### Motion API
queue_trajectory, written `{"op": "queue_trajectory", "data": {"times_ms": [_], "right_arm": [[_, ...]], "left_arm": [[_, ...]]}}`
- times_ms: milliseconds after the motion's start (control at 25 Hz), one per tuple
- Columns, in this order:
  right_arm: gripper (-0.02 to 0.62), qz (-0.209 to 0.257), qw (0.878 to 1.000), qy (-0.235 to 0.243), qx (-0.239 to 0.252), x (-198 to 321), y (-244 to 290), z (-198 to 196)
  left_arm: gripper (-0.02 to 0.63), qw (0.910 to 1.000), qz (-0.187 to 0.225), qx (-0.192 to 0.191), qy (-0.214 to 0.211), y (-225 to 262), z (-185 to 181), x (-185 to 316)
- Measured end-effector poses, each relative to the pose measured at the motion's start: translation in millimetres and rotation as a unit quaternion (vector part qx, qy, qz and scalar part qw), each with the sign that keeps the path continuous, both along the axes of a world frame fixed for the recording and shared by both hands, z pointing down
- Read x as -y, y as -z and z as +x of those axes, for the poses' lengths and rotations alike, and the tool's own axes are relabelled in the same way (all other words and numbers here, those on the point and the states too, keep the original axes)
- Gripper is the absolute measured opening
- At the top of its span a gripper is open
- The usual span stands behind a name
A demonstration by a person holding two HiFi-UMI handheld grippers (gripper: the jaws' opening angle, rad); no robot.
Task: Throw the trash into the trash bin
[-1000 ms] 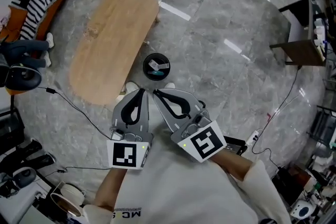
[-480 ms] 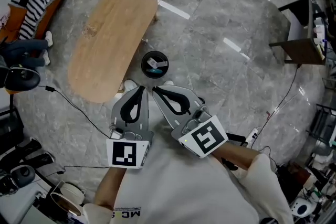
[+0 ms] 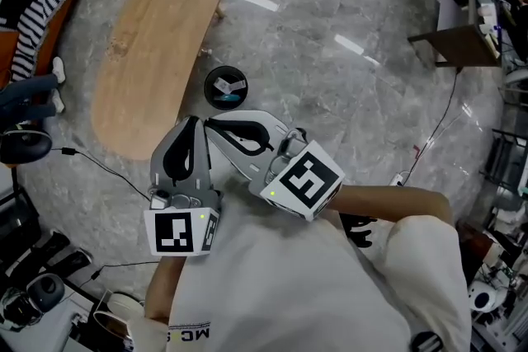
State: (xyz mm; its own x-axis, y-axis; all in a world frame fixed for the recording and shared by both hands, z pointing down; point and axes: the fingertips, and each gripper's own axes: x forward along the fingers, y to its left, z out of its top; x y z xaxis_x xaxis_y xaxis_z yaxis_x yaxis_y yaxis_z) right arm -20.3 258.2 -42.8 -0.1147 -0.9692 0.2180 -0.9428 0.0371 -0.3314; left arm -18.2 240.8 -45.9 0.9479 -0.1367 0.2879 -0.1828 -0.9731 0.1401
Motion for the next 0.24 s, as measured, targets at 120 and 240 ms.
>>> {"op": "queue_trajectory", "data": {"times_ms": [120, 240], "right_arm": [[0.021, 0.000, 1.000, -0.003, -0.004, 0.7, 0.1, 1.8], [0.021, 0.002, 1.000, -0.005, -0.003, 4.7, 0.2, 5.2]], "left_arm": [[0.000, 1.0000, 0.006, 0.000, -0.001, 0.8, 1.9, 1.2], [0.000, 0.9999, 0.015, 0.004, -0.002, 1.9, 5.6, 5.6]]}}
